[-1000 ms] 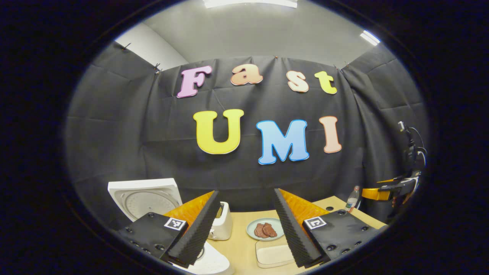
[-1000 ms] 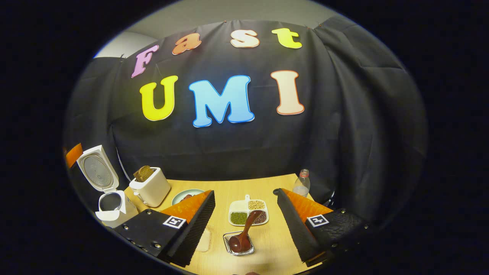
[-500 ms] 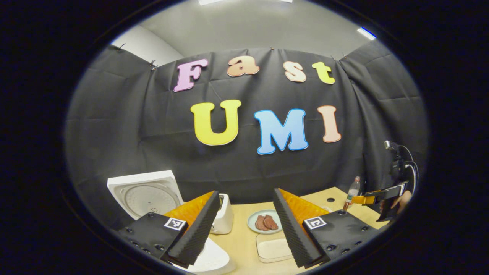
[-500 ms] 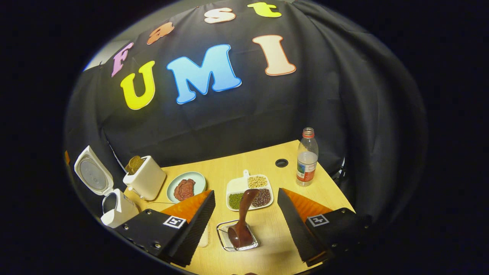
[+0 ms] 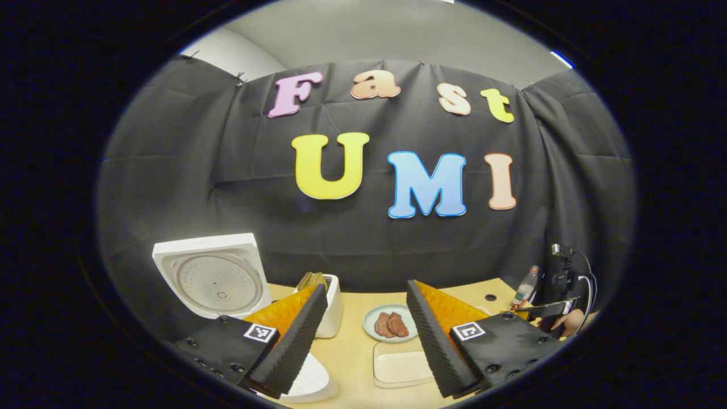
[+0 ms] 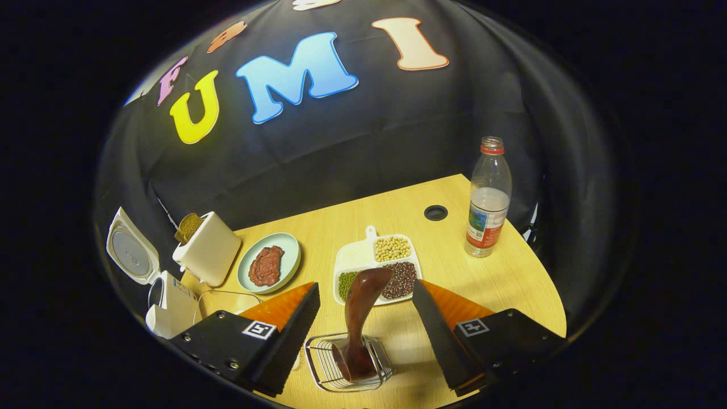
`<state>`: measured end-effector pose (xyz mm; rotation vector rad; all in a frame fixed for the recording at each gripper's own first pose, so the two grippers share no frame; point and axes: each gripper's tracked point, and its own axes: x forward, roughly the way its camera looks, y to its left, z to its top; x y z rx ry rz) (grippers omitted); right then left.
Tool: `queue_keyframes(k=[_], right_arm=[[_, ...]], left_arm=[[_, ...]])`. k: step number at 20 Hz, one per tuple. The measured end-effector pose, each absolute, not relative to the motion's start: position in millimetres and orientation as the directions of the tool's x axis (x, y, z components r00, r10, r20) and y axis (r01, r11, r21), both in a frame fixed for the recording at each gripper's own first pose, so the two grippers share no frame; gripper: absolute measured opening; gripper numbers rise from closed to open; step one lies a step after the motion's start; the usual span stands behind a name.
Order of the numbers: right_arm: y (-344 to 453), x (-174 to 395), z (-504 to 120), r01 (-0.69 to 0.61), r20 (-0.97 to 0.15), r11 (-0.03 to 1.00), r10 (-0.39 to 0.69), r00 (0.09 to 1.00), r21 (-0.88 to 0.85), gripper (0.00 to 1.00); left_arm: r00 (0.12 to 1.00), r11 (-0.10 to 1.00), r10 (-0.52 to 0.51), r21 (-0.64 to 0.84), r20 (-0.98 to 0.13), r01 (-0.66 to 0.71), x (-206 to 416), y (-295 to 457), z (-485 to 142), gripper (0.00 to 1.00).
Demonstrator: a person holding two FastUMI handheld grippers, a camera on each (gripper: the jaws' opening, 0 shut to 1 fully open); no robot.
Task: Close the left gripper, press the button to open the rice cooker; take a wooden spoon from the chopstick holder with the right hand, scoop a spoonful of rice and pour it into the rice cooker, then put the wooden spoon back into the chopstick holder.
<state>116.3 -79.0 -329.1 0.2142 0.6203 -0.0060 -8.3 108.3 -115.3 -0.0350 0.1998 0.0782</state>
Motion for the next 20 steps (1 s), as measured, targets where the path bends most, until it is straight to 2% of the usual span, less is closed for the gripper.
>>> queue_keyframes(k=[1, 3, 5, 7, 8, 9, 10, 11, 12, 13, 14, 20], right_arm=[[-79.1, 120.8, -331.7, 0.058, -0.575, 0.980, 0.065, 0.815, 0.192, 0.99], [-71.9, 123.9, -336.6, 0.019, -0.583, 0.977, 0.113, 0.805, 0.215, 0.75], [-63.1, 120.6, -343.4, -0.010, -0.604, 0.971, 0.156, 0.782, 0.238, 0.68], [-63.3, 121.7, -343.6, 0.011, -0.601, 0.963, 0.160, 0.783, 0.271, 0.36], [-58.4, 117.8, -338.1, 0.005, -0.591, 0.955, 0.179, 0.787, 0.296, 0.29], [-57.0, 112.6, -332.0, 0.009, -0.592, 0.952, 0.183, 0.785, 0.306, 0.28], [-50.1, 106.2, -330.3, -0.025, -0.584, 0.950, 0.213, 0.783, 0.312, 0.19], [-51.3, 100.3, -323.3, -0.029, -0.580, 0.955, 0.202, 0.789, 0.294, 0.20], [-48.1, 101.6, -322.1, -0.048, -0.561, 0.961, 0.199, 0.804, 0.271, 0.11], [-48.5, 96.5, -313.7, -0.041, -0.550, 0.964, 0.184, 0.814, 0.262, 0.11], [-46.4, 95.2, -308.6, -0.046, -0.536, 0.967, 0.178, 0.825, 0.251, 0.06], [-36.3, 80.5, -264.1, -0.042, -0.498, 0.971, 0.158, 0.853, 0.235, 0.06]], left_arm=[[0.976, 0.995, 0.088, -0.018, -0.200, -0.093, -9.4, 111.1, -114.2, 0.96], [0.972, 0.993, 0.113, -0.006, -0.205, -0.116, -11.1, 117.8, -114.5, 0.96], [0.969, 0.992, 0.120, -0.015, -0.215, -0.126, -12.3, 117.8, -118.9, 0.96], [0.969, 0.992, 0.121, -0.018, -0.215, -0.128, -13.4, 117.0, -118.1, 0.97], [0.970, 0.992, 0.121, -0.015, -0.213, -0.127, -14.6, 116.1, -116.8, 0.96], [0.970, 0.992, 0.118, -0.013, -0.211, -0.123, -15.6, 115.6, -115.7, 0.96], [0.971, 0.993, 0.112, -0.010, -0.211, -0.117, -15.3, 113.0, -116.2, 0.96], [0.972, 0.994, 0.108, -0.007, -0.210, -0.112, -16.7, 110.7, -114.3, 0.97], [0.973, 0.994, 0.103, -0.005, -0.207, -0.106, -16.5, 109.4, -114.7, 0.97], [0.975, 0.995, 0.097, -0.005, -0.202, -0.100, -17.1, 106.8, -113.2, 0.97], [0.977, 0.995, 0.092, -0.006, -0.194, -0.095, -18.6, 105.0, -111.6, 0.97], [0.991, 0.999, 0.045, -0.002, -0.123, -0.045, -25.1, 95.4, -91.1, 0.96]])
